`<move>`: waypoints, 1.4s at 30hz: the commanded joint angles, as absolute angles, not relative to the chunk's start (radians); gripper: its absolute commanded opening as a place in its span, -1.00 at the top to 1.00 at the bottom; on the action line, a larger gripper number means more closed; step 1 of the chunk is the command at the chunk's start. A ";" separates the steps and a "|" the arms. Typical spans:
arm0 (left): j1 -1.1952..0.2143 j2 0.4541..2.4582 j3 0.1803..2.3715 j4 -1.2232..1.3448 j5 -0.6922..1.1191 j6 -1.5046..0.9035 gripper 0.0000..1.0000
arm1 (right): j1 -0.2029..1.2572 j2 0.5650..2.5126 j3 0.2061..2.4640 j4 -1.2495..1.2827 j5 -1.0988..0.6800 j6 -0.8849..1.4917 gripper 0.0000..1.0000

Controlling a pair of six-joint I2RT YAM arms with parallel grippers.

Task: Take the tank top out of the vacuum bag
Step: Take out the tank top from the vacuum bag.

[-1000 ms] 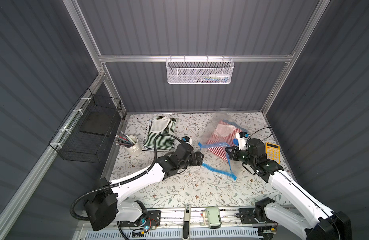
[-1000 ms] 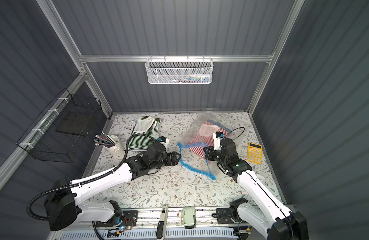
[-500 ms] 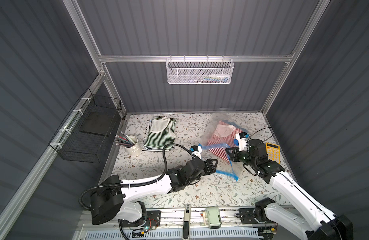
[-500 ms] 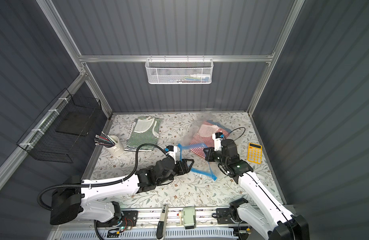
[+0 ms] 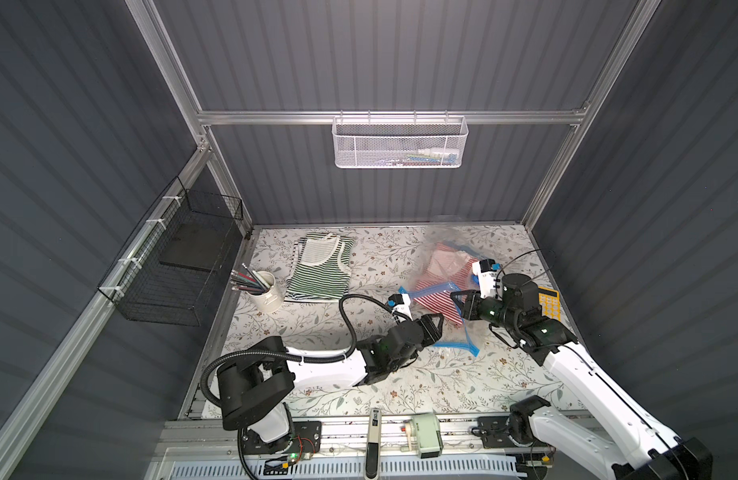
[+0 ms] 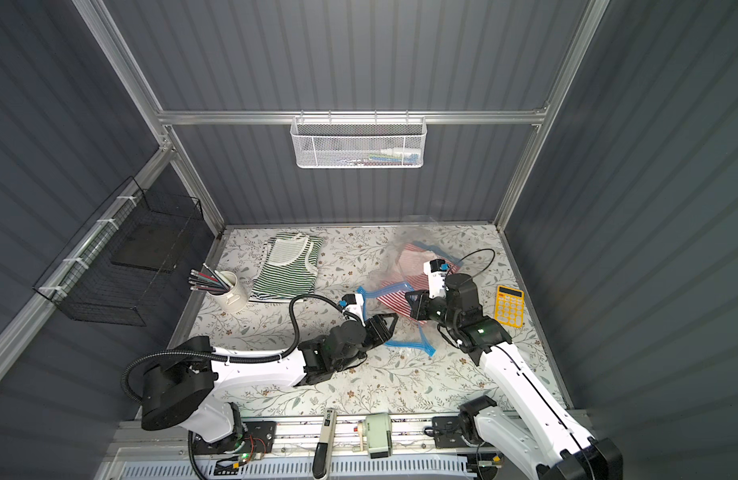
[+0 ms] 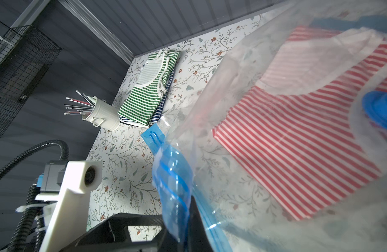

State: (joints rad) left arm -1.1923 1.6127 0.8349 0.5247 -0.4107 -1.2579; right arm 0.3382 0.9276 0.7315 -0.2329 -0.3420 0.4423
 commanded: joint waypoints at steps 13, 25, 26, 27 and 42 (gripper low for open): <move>-1.118 2.057 1.008 0.806 -0.381 -1.475 -0.20 | 0.344 0.931 0.712 -0.190 -0.392 0.461 1.00; -1.120 2.162 1.098 0.715 -0.401 -1.631 -0.17 | 0.344 0.923 0.684 -0.167 -0.401 0.467 1.00; -1.120 2.163 1.101 0.703 -0.400 -1.635 -0.17 | 0.344 0.924 0.684 -0.166 -0.404 0.467 1.00; -1.120 2.165 1.104 0.694 -0.401 -1.639 -0.17 | 0.344 0.922 0.683 -0.165 -0.406 0.468 1.00; -1.098 2.241 1.172 0.747 -0.435 -1.639 -0.12 | 0.344 0.907 0.676 -0.162 -0.407 0.487 1.00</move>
